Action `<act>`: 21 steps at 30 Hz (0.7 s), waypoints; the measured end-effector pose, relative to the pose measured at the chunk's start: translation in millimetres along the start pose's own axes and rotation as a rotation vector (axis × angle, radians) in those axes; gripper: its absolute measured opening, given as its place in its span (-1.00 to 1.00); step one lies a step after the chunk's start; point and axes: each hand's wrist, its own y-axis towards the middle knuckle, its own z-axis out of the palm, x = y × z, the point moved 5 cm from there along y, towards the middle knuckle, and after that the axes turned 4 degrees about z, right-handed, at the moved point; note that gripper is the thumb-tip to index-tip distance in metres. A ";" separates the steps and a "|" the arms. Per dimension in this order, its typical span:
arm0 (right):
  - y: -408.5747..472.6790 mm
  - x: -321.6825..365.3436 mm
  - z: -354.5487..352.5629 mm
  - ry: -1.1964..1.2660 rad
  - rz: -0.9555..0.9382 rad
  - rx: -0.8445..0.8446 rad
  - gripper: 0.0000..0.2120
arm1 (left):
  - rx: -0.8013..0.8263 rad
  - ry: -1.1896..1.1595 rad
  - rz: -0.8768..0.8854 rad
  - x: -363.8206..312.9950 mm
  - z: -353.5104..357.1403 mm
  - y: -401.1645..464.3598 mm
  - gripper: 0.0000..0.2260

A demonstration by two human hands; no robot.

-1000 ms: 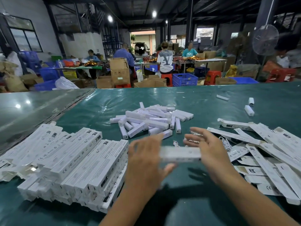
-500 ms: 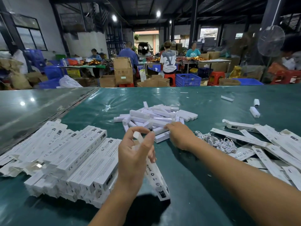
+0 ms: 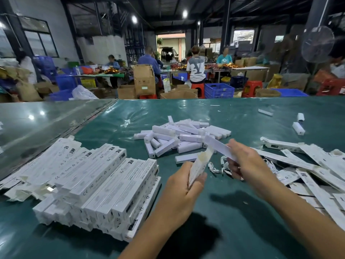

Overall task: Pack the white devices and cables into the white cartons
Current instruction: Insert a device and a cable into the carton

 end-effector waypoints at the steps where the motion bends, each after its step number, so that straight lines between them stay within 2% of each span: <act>1: -9.9 -0.5 -8.3 0.164 0.063 0.000 -0.66 | 0.013 0.096 0.021 0.8 0.3 0.2 -0.76; 3: -21.9 3.9 -22.9 0.316 0.111 0.001 -0.64 | 0.014 0.199 0.025 3.2 0.5 1.5 -0.78; 5: -28.3 12.8 -29.5 0.394 0.106 0.020 -0.73 | -0.002 0.231 -0.008 7.3 0.4 1.0 -0.75; 10: -33.8 30.1 -27.1 0.356 -0.032 0.049 -0.76 | -0.022 0.246 -0.053 13.4 0.8 0.5 -0.72; 13: -34.8 36.2 -28.2 0.360 -0.150 0.063 -0.90 | 0.002 0.259 -0.052 13.1 2.2 0.1 -0.76; 19: -46.3 38.0 -16.1 -0.033 -0.336 0.073 -0.89 | 0.020 0.260 -0.035 12.2 3.2 -1.0 -0.81; 21: -47.7 37.1 -13.3 -0.079 -0.354 0.080 -0.87 | -0.002 0.235 -0.032 14.7 2.0 -0.7 -0.79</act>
